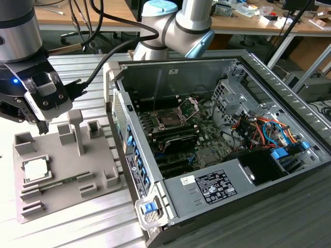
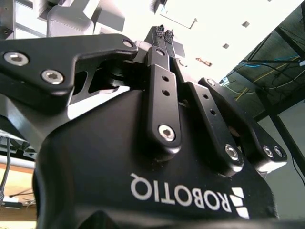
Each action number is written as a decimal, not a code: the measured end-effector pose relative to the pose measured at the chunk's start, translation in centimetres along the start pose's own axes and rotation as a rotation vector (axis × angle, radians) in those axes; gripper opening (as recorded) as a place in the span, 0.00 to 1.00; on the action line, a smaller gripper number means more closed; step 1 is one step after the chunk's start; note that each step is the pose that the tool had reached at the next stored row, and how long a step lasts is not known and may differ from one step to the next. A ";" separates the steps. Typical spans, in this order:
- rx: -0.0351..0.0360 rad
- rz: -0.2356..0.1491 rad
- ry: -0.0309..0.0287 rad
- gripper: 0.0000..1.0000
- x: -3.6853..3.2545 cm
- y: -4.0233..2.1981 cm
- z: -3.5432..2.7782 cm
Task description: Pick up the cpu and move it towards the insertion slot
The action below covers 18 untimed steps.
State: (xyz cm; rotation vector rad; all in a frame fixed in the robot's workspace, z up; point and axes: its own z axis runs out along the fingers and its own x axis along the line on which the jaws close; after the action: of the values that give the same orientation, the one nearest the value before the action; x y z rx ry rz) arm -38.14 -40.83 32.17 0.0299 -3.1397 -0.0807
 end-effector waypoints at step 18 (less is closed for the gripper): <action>0.0000 0.000 0.0001 0.11 0.29 -0.03 0.50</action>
State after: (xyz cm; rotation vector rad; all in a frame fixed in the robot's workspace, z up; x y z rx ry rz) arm -38.43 -40.84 31.67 0.0301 -3.1396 -0.0806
